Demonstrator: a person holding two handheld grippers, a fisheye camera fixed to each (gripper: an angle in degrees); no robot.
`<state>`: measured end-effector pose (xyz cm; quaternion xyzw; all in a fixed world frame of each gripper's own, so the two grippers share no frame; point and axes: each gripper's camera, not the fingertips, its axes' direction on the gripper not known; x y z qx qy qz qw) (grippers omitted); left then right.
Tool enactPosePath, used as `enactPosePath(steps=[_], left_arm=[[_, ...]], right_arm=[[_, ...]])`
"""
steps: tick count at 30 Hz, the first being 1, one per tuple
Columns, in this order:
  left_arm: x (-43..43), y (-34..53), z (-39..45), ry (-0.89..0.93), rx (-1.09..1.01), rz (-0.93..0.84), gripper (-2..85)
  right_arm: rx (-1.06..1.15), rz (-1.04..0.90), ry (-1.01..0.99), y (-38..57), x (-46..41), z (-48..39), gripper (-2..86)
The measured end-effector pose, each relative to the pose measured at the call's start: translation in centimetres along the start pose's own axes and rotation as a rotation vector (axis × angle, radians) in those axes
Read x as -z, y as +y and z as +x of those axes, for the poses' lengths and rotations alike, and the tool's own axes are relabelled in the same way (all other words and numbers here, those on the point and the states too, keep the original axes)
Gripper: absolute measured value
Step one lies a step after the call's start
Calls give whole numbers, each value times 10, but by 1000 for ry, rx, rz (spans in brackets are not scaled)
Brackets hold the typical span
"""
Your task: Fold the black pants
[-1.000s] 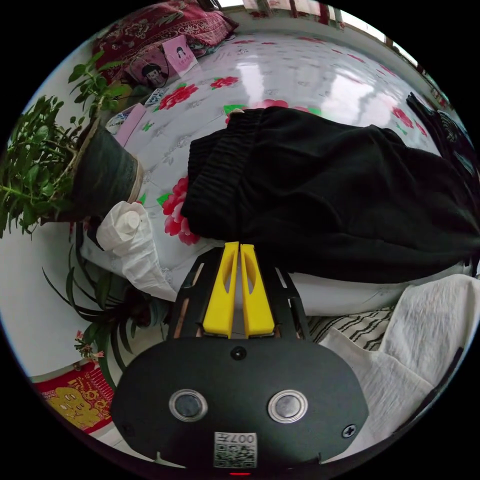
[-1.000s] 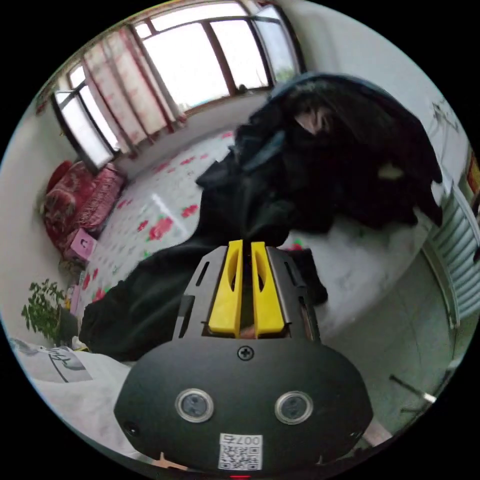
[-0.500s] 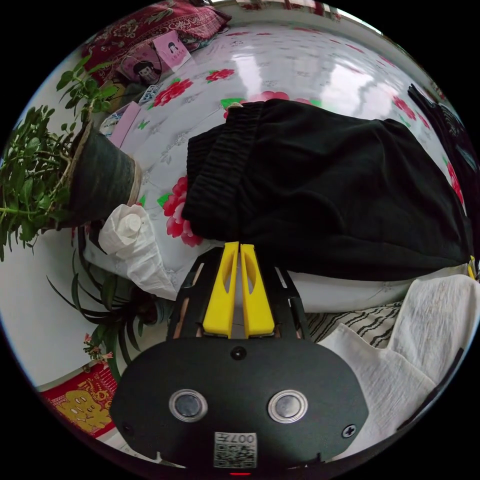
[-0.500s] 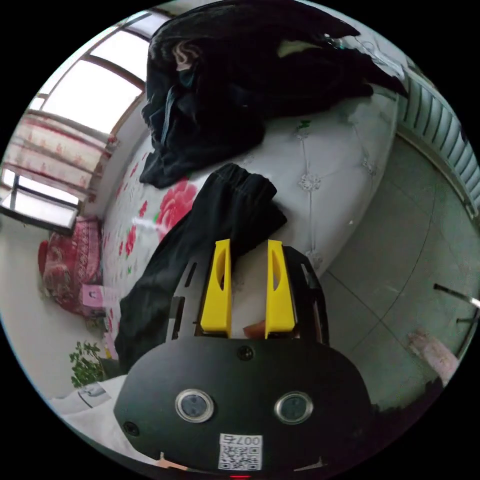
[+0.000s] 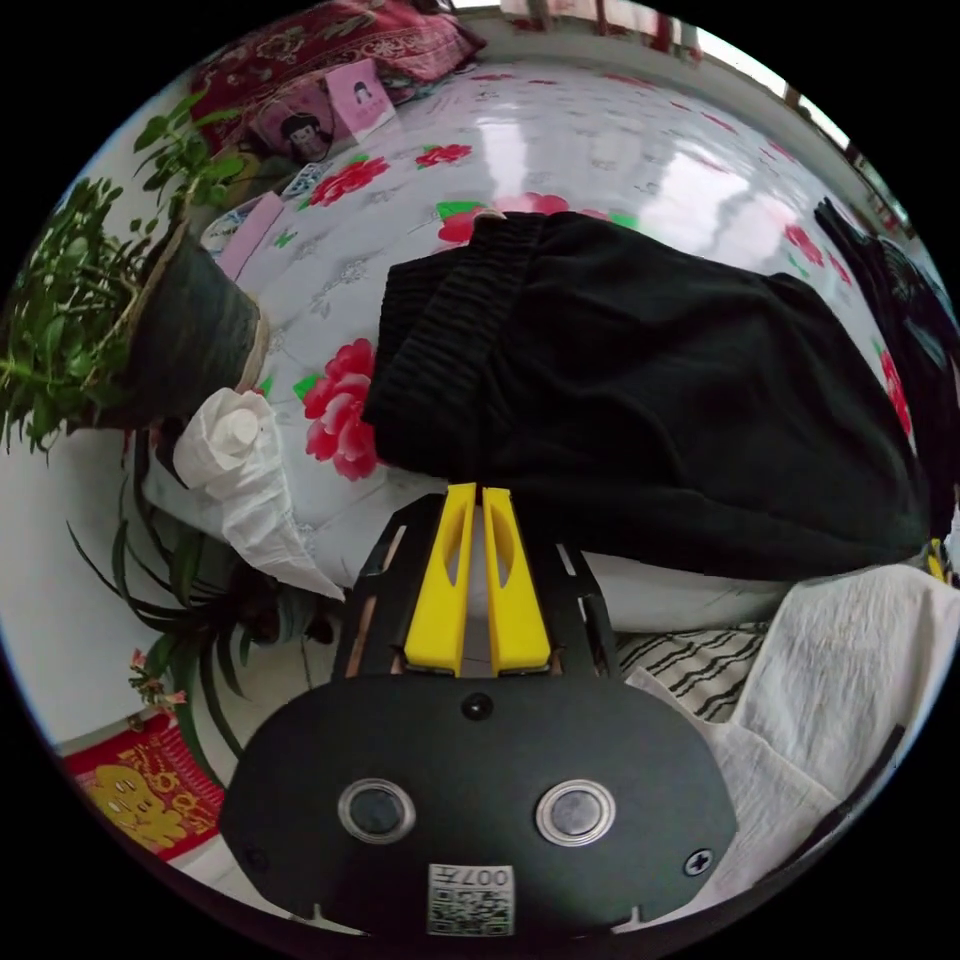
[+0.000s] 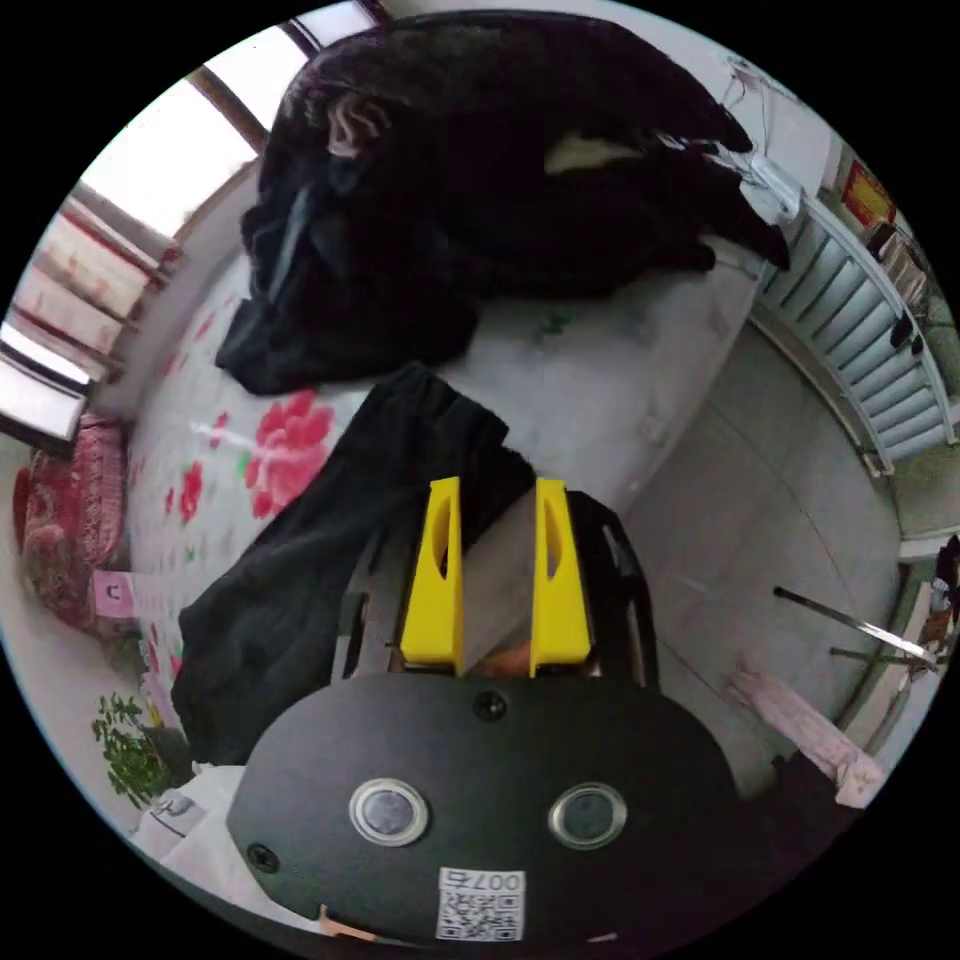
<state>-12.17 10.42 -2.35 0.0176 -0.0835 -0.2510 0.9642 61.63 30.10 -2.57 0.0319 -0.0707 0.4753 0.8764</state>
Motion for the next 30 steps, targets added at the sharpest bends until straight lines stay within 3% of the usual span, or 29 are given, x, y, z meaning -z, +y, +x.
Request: enactPosePath(steps=[4,6,10,14,16,20,27,30], left_arm=[[22,18,-16,-18,38,34,-5],[36,25,-23,-4,54,81,-5],[54,20,-29,79,89,185,-4],[19,-8,-7,137,59,111,-1],[-12,-17,6,89,41,-2,-1],[-17,-22,26,3,-18,14,-6],[-17,-34,35,-24,-67,-34,-8],[-17,-35,39,-40,-71,-33,-8]], right_arm=[[149,133,18,27,18,-41,61],[345,131,-57,50,17,-88,64],[415,128,-40,74,6,-121,69],[176,111,-137,65,-2,-69,78],[17,126,-218,64,-2,-30,84],[-240,151,-311,77,-12,38,95],[-259,138,-469,86,-47,38,100],[-283,137,-383,85,-57,22,91]])
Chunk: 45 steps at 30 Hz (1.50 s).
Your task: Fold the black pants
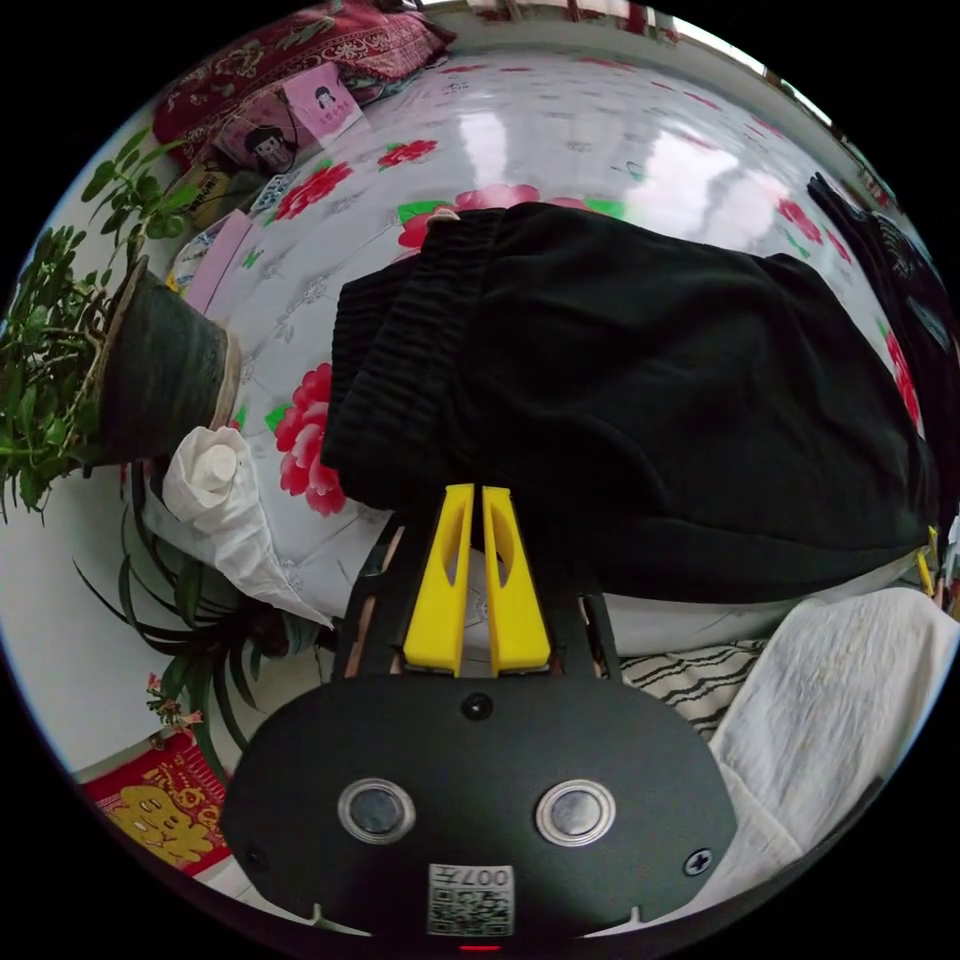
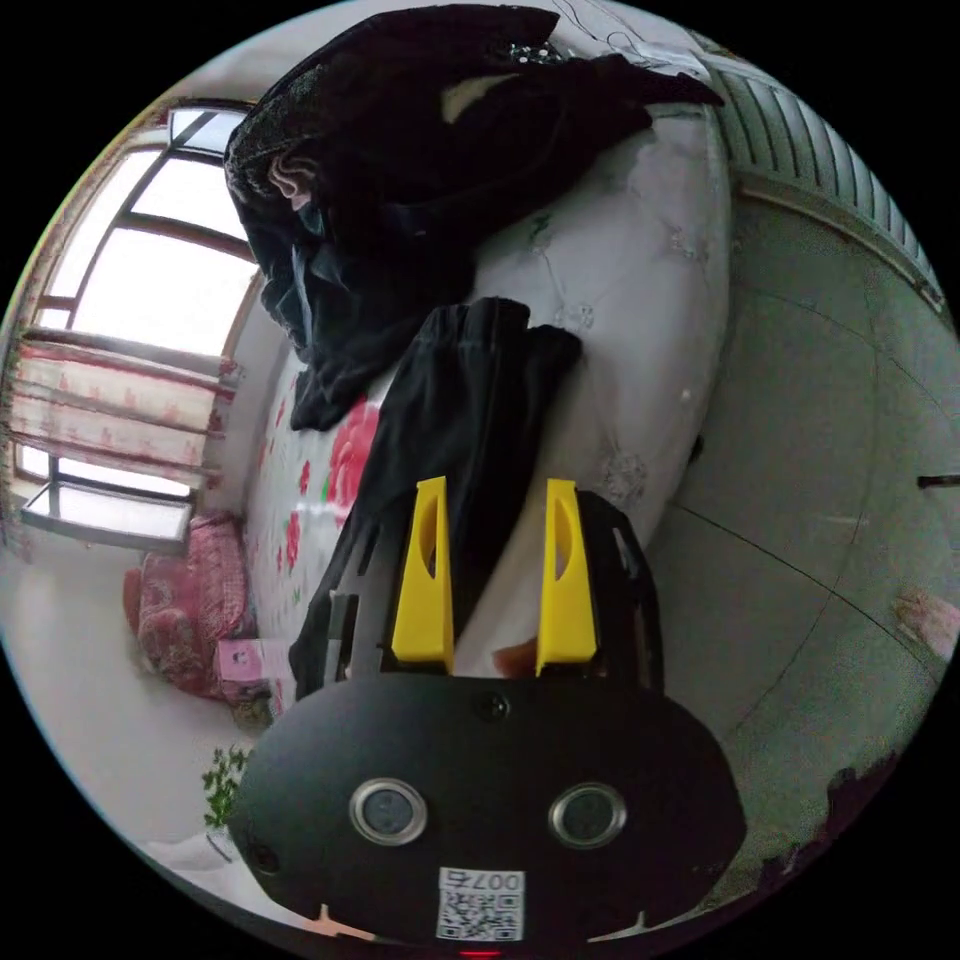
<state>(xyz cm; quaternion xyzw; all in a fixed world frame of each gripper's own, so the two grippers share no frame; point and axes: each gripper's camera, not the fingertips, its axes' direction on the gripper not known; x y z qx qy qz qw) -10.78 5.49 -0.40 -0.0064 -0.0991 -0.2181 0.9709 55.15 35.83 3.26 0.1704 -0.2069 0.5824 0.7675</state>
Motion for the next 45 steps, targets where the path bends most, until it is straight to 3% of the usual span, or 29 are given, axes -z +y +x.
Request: enactPosePath(steps=[4,6,8,14,19,24,27,30,32,40,45], left_arm=[[0,1,2,-6,12,16,-9],[0,1,2,-2,20,22,-9],[0,1,0,4,28,25,-9],[-1,-2,-4,14,39,24,-9],[-3,-3,-9,24,48,29,-9],[-5,-4,-16,33,56,29,-9],[-6,-3,-22,47,68,41,-8],[-8,-1,-31,65,78,53,-7],[-9,-1,-39,87,84,54,-7],[-14,0,-57,91,74,64,-6],[-17,2,-74,112,89,62,-6]], right_arm=[[-59,10,43,0,-7,-10,71],[-45,-35,-60,-5,-16,-23,55],[-55,-30,-43,-6,-21,-38,45],[22,-68,-4,-4,-38,-93,12],[498,-52,-107,26,-26,-227,2],[1322,-154,-160,190,-28,-397,3],[1603,-363,-176,300,-72,-428,11],[1718,-754,-142,387,-136,-429,23],[1760,-849,-73,417,-158,-426,28],[1751,-758,-78,426,-166,-459,43],[1750,-873,8,457,-211,-459,53]])
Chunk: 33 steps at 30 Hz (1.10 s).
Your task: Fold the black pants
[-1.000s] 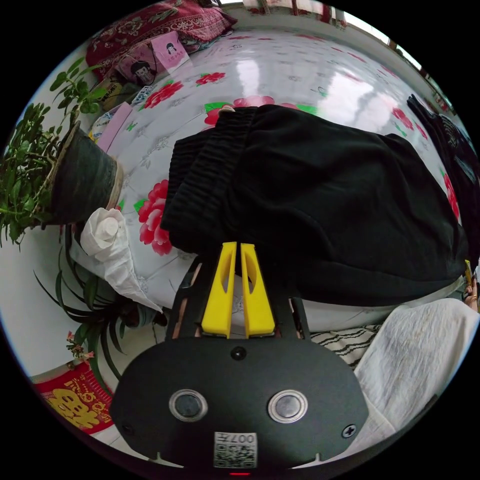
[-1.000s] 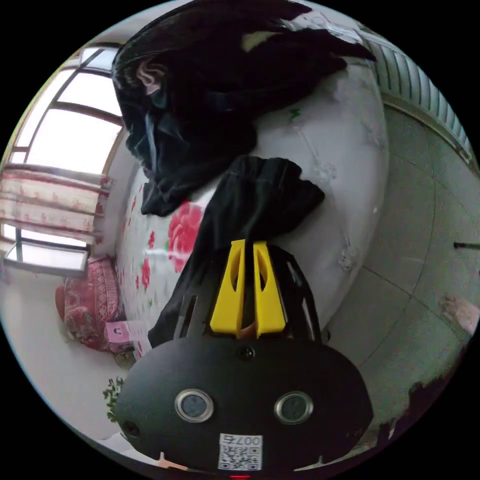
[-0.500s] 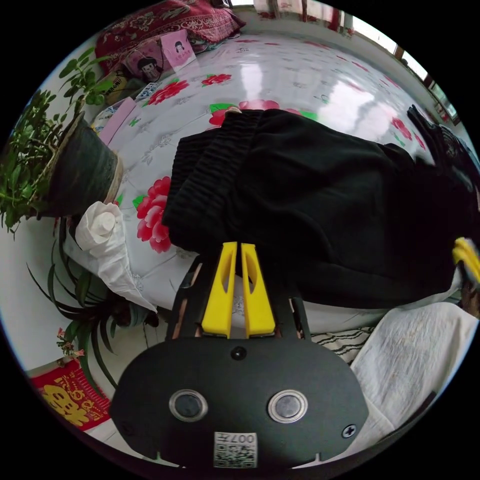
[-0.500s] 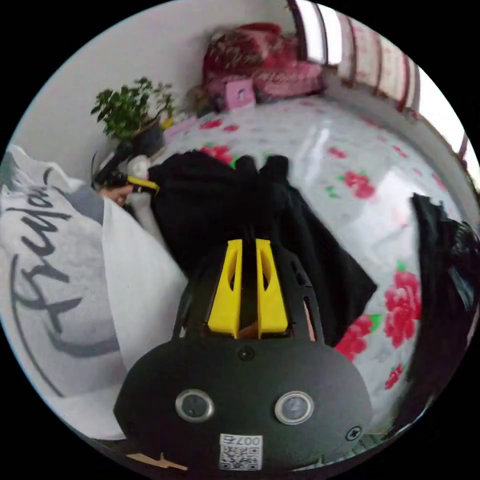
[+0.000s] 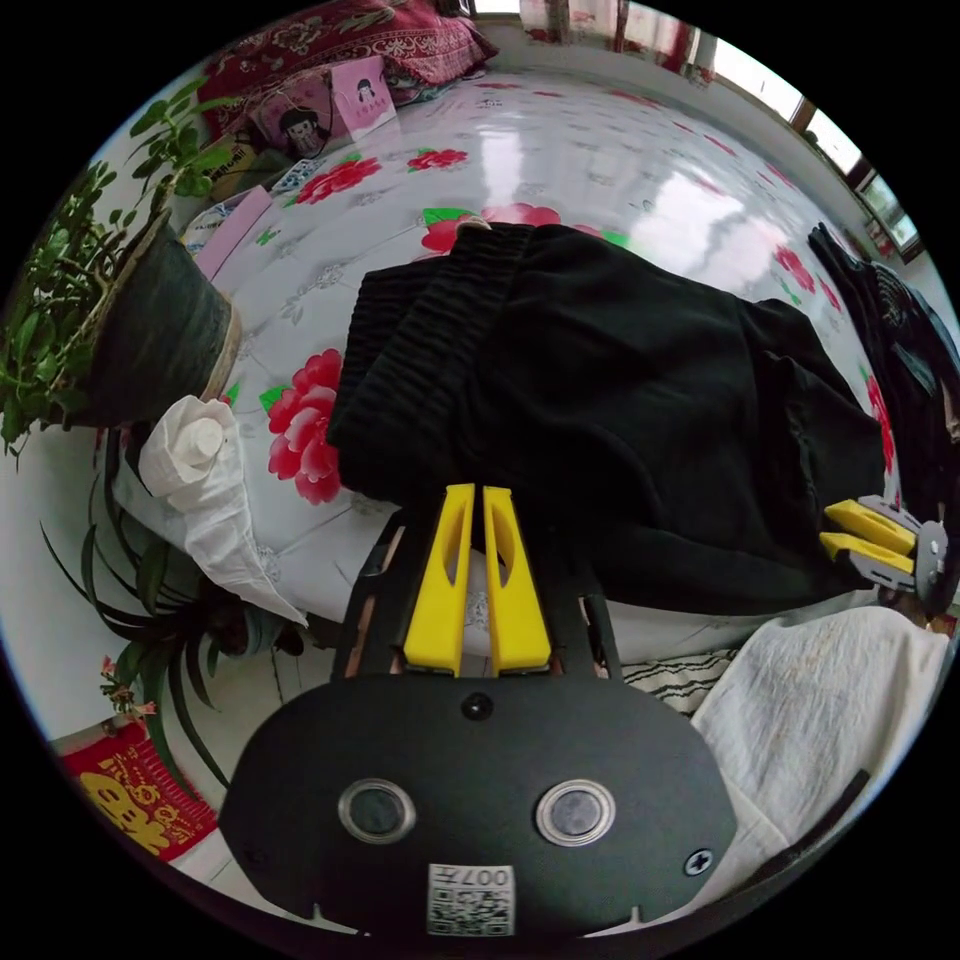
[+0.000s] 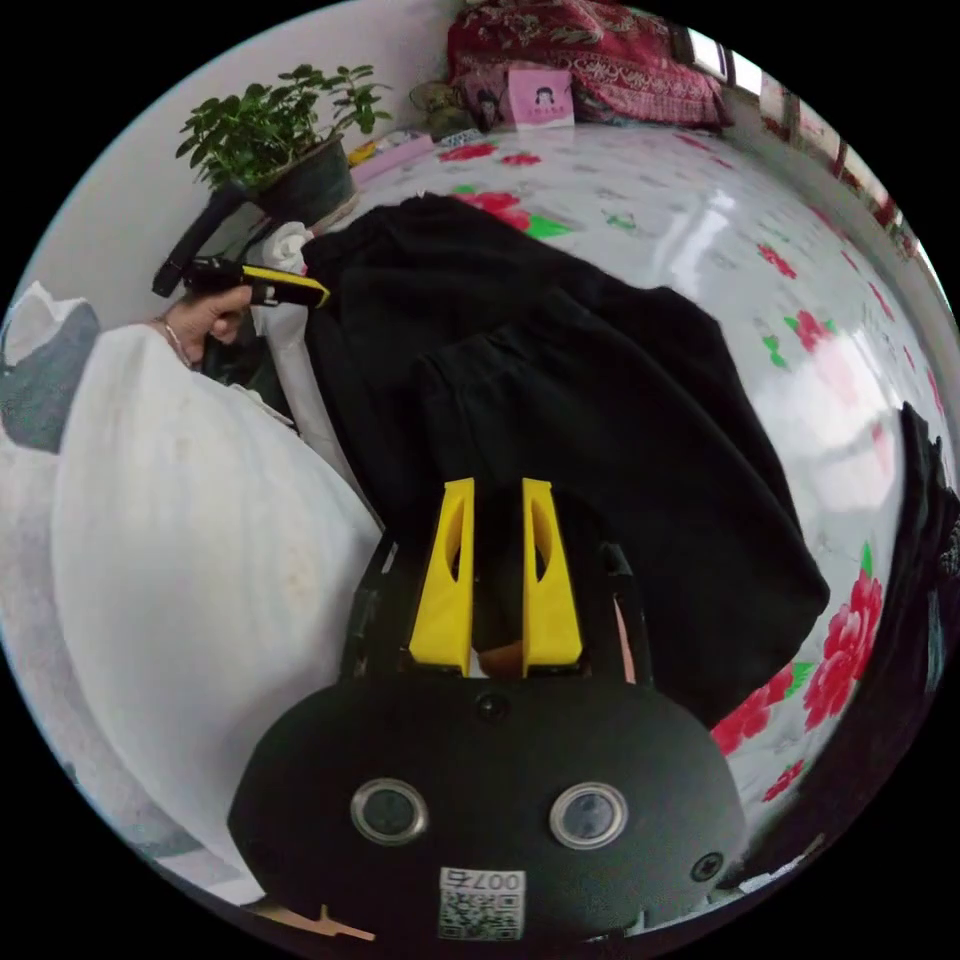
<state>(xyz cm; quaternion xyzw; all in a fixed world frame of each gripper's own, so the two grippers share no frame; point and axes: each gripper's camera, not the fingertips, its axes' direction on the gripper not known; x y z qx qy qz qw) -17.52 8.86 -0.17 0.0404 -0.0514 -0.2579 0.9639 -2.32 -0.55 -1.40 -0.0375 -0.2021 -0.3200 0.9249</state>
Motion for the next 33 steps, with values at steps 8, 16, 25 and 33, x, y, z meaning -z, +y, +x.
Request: enactPosePath(steps=[8,16,25,33], left_arm=[[43,32,-65,56,159,167,0],[-3,39,-160,339,427,96,112],[-26,-2,-171,356,441,62,94],[97,-33,-105,578,31,395,52]], right_arm=[[-109,143,42,12,39,22,68],[-478,286,76,89,66,88,78],[-598,367,48,129,76,123,81],[-701,489,46,173,102,166,73]])
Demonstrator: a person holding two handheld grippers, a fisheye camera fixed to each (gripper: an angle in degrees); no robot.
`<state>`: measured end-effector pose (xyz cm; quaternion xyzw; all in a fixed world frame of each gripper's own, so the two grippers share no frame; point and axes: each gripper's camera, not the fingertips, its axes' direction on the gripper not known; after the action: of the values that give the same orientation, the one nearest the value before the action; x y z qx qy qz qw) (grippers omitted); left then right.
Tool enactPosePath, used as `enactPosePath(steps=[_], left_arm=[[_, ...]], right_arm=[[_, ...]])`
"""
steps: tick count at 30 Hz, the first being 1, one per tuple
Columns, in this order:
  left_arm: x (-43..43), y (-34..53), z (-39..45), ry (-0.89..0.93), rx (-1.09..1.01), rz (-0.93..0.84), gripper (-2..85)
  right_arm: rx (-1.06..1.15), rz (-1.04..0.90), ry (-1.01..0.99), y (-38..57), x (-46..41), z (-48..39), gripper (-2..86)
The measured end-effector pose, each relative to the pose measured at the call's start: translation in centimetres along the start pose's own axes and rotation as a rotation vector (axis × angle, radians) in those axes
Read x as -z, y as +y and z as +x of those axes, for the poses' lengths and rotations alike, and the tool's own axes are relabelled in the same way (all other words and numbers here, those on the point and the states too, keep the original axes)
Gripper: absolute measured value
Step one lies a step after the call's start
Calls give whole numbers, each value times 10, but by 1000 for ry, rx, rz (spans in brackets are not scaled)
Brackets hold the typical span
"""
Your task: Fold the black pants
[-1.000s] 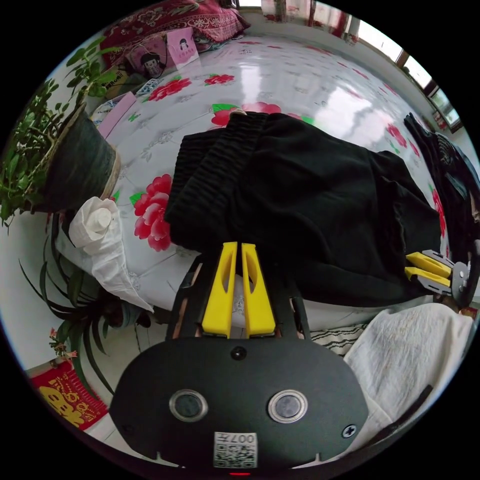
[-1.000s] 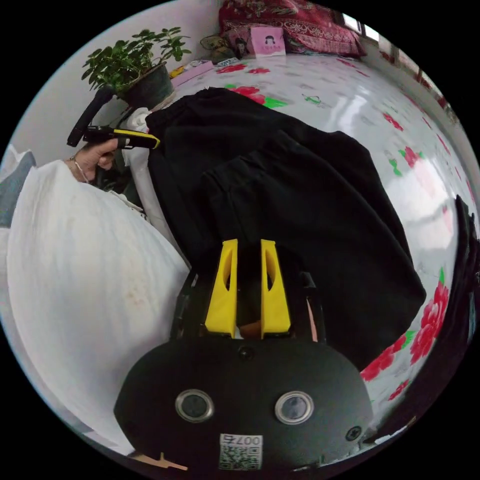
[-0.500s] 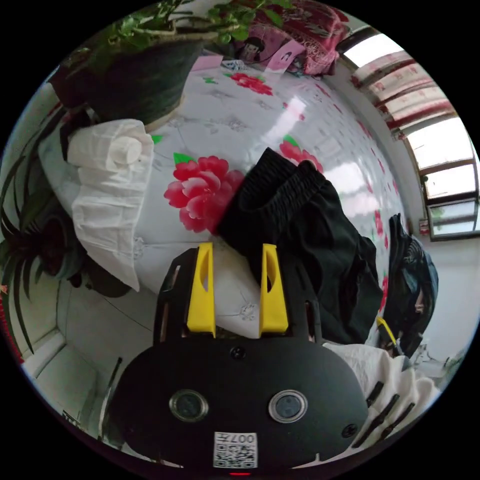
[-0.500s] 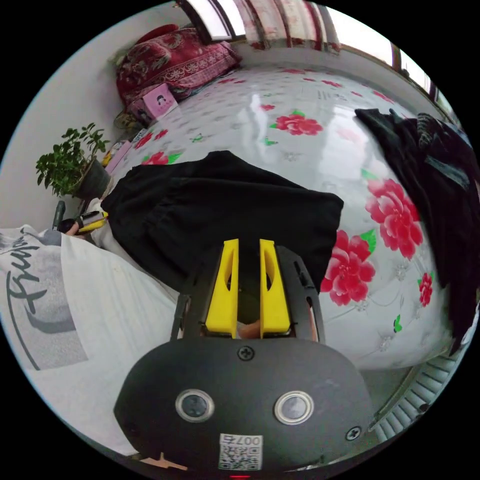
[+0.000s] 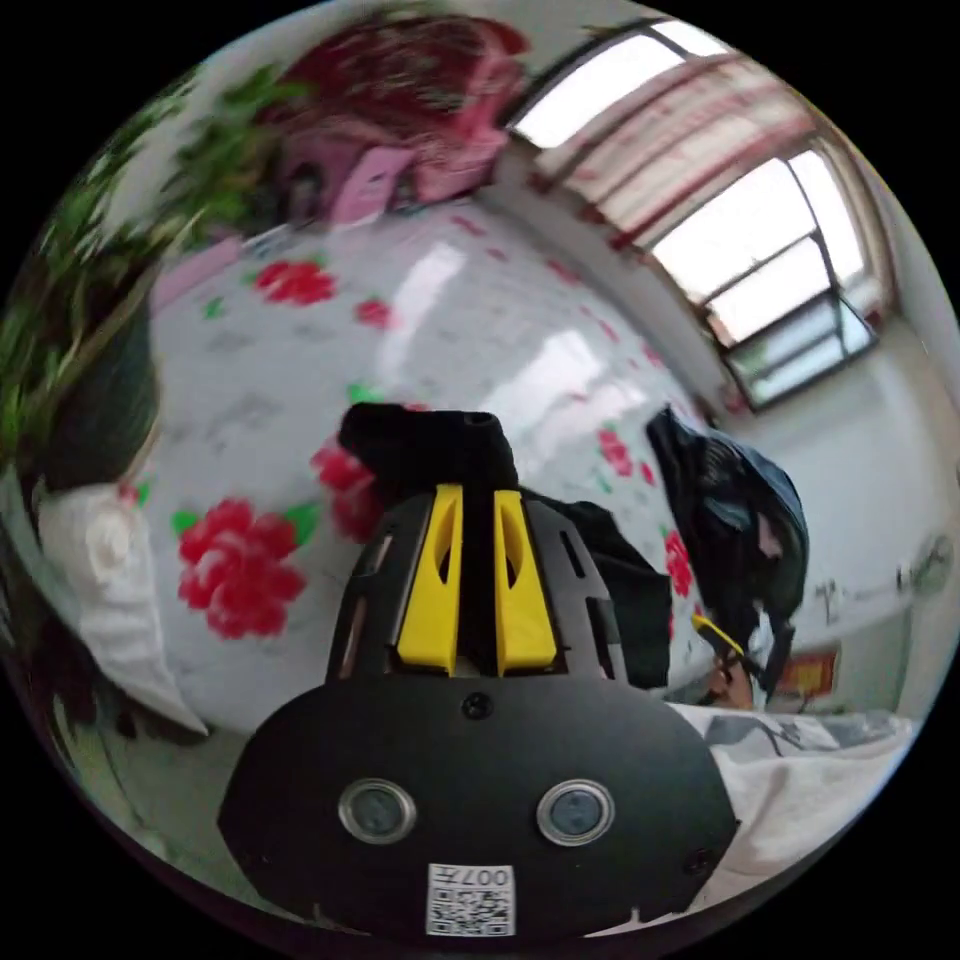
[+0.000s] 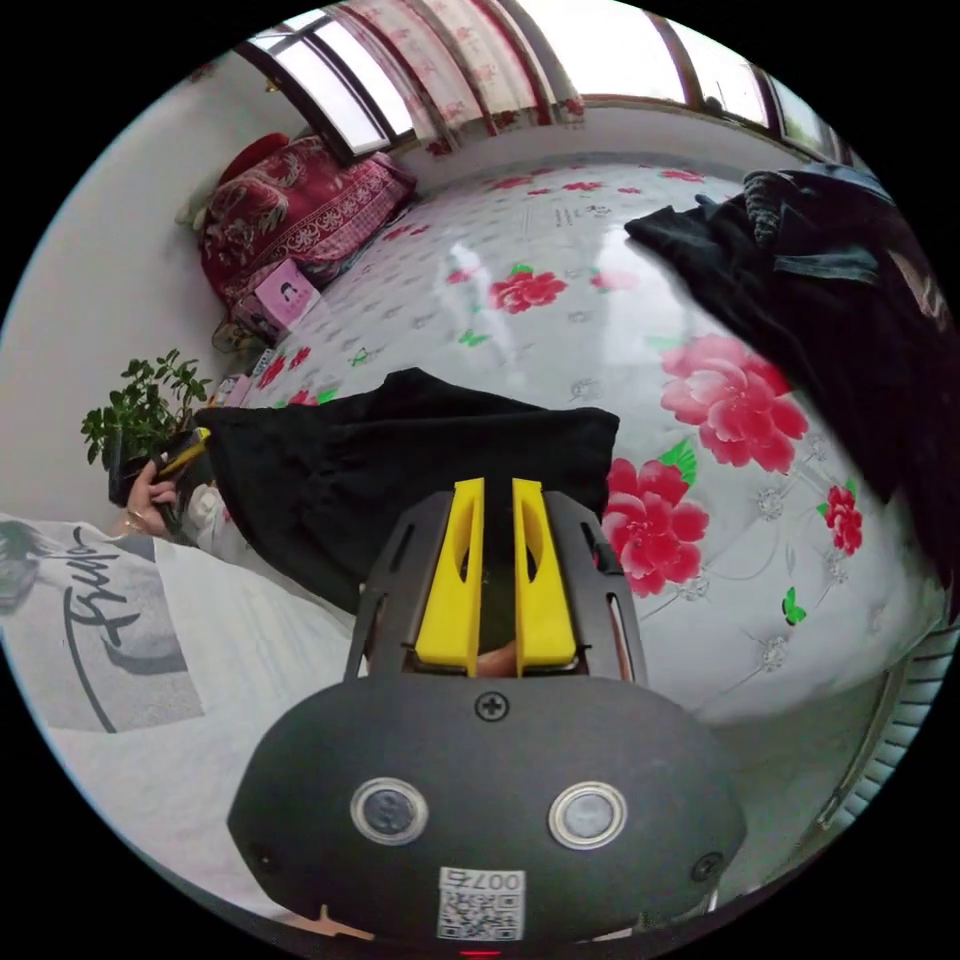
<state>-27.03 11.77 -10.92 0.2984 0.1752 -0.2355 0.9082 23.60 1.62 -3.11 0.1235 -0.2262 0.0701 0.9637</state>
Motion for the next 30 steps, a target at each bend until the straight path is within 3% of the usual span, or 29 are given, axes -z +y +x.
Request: enactPosePath(steps=[3,5,8,10,14,16,20,23,30], left_arm=[[2,-8,104,154,-377,-15,52],[-17,13,189,242,-705,-119,56],[-79,60,259,261,-978,-365,73],[-115,83,274,183,-1036,-489,82],[-136,100,251,-76,-1023,-501,74],[-136,93,224,-119,-923,-511,75],[-147,75,140,1,-504,-590,101],[-171,79,103,62,-327,-668,128],[-228,79,104,168,-304,-817,119]], right_arm=[[-53,49,0,0,15,25,72],[-83,78,-2,1,22,40,72],[-132,97,-18,3,25,62,74],[-159,90,-39,4,23,74,76],[-198,70,-59,8,19,96,84],[-225,51,-60,10,15,109,88],[-309,-9,-111,4,-2,141,97],[-339,-93,-132,-8,-22,157,99],[-286,-298,-155,-54,-69,156,79]])
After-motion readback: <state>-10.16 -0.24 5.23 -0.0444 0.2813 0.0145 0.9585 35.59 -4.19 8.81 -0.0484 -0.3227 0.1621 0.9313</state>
